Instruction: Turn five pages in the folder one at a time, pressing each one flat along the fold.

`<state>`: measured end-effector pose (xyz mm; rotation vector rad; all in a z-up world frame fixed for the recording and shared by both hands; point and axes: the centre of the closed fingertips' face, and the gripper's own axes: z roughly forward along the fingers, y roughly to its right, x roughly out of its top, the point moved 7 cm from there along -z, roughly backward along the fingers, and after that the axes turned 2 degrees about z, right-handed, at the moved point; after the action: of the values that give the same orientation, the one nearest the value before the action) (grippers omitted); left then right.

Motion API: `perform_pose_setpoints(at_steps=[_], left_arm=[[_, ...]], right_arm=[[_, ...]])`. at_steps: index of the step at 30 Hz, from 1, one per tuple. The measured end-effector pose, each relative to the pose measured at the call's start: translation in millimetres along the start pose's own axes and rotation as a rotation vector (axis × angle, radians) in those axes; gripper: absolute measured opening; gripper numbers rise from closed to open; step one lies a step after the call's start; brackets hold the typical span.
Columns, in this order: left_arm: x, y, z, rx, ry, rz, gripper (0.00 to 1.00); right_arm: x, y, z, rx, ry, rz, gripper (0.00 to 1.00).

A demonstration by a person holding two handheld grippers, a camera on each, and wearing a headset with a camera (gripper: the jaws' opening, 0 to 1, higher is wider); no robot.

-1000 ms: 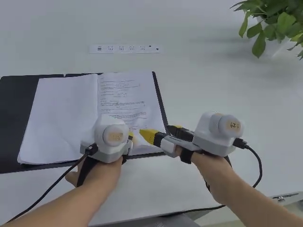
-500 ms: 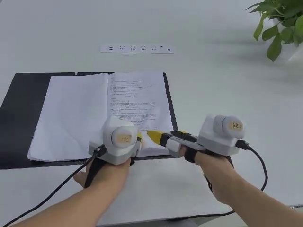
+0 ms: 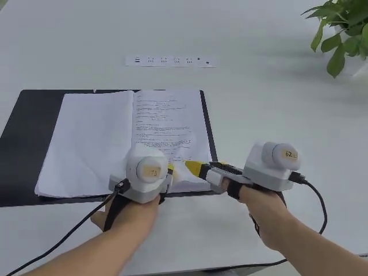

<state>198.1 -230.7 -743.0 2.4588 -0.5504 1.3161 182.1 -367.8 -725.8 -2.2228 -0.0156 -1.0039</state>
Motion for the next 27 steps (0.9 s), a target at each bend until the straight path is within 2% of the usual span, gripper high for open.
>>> perform_pose_setpoints(at_steps=[5,9,12,19,23,27], left_arm=[[-0.3,0.2,-0.3,-0.005,0.005,-0.01,0.07],[0.0,0.4,0.0,-0.007,0.002,-0.012,0.08],[0.7,0.8,-0.3,-0.007,-0.002,-0.017,0.08],[3.1,1.3,-2.4,-0.025,-0.019,-0.028,0.11],[1.1,0.9,-13.8,-0.03,-0.026,-0.033,0.2],[0.2,-4.3,-29.9,-0.038,-0.02,-0.01,0.21]], right_arm=[[-2.9,9.6,-3.2,-0.034,-0.006,0.049,0.21],[-2.3,13.6,-6.9,-0.05,0.017,0.093,0.09],[-1.6,15.3,-9.4,-0.065,0.025,0.098,0.0],[1.9,11.7,-8.9,-0.055,0.046,0.134,0.0],[8.3,2.9,-10.5,-0.039,0.069,0.141,0.0],[15.1,-6.1,-12.3,-0.022,0.098,0.151,0.0]])
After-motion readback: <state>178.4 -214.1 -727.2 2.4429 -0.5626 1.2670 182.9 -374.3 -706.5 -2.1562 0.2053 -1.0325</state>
